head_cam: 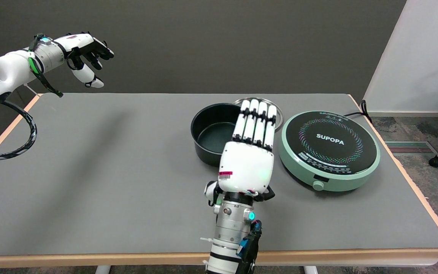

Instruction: Pick up the pot.

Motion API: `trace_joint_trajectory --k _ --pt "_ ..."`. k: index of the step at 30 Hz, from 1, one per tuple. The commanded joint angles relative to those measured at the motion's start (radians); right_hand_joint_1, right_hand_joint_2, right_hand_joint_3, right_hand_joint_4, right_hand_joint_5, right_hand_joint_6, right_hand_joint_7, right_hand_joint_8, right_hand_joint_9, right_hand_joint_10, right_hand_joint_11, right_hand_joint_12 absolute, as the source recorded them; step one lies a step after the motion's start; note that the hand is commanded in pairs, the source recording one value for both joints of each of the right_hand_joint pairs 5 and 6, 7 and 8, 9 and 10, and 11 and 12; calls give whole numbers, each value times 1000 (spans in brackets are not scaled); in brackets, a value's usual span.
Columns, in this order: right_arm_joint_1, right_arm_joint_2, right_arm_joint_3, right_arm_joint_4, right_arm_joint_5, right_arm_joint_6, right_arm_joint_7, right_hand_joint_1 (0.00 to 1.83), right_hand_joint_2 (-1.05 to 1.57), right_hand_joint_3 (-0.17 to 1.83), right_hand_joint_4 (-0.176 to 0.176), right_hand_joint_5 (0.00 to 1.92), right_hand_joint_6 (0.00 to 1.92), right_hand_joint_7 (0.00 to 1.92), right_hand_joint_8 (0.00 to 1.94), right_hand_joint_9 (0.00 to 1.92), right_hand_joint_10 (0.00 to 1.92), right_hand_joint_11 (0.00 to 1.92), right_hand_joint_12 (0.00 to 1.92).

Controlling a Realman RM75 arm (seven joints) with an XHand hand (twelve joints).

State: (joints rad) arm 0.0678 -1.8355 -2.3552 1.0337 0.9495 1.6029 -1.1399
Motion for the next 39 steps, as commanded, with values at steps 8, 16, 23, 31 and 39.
trace_joint_trajectory --k 8,16,23,31,39 --pt "68 -10 -17 1 363 -84 73 1225 -273 906 -176 16 16 16 16 16 16 16 16" --pt "69 -9 -21 77 352 -101 -15 1230 -278 900 -174 17 17 17 17 17 17 17 17" --pt "58 -9 -22 107 351 -78 -66 1240 -291 892 -175 17 17 17 17 17 17 17 17" --pt "55 -9 -12 124 386 -41 -83 1242 -305 884 -176 18 18 18 18 18 18 18 18" --pt "79 -9 -1 124 486 -4 -84 1243 -313 882 -176 18 18 18 18 18 18 18 18"
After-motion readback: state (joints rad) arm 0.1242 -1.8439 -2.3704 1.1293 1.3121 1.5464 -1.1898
